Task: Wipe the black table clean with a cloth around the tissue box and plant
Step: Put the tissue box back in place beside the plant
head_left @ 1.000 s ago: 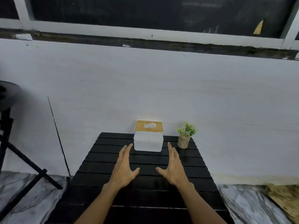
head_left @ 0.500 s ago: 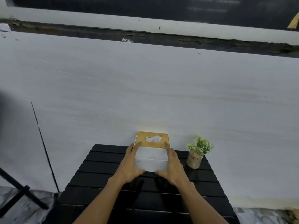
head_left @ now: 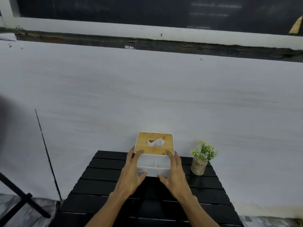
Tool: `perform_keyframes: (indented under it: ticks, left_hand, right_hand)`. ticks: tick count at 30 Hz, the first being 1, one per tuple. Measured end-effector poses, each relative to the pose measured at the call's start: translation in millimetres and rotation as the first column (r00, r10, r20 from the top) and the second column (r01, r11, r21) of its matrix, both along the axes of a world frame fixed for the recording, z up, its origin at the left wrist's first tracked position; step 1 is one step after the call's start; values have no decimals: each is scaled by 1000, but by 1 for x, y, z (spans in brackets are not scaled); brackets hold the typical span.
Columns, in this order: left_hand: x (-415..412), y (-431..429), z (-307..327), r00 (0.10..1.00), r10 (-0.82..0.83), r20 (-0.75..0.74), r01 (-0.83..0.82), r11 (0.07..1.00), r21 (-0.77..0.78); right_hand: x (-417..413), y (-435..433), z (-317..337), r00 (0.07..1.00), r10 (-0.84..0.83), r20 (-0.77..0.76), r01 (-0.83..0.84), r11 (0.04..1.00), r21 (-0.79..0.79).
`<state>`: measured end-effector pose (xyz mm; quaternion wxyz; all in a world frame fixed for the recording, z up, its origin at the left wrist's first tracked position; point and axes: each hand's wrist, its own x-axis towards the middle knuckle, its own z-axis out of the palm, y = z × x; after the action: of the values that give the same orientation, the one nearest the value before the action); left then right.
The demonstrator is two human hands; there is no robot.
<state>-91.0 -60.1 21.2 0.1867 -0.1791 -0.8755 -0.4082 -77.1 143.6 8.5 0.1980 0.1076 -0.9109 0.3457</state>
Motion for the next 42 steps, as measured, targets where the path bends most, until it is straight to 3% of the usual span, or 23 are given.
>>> perform_keyframes:
  ticks: [8,17,24,34,42]
  left_hand:
    - [31,-28,31,976,38,-216,-31,999,34]
    - [35,-78,51,957,85,-278,-88,996,-1]
    - [10,-103,28,974,88,-210,-102,993,-57]
    - [-12,-99,6,999,38,24,-37,998,-41]
    - [-22,-97,-7,997,-4,76,5,1000,-22]
  right_hand:
    - [25,-31,31,979,44,-198,-52,998,-36]
    - [23,-84,50,961,87,-261,-100,994,-36]
    - [3,-105,26,977,58,-204,-71,996,-57]
    - [-13,-96,1,998,39,-51,-40,999,-24]
    - [-19,-91,-6,998,23,55,-22,1000,-16]
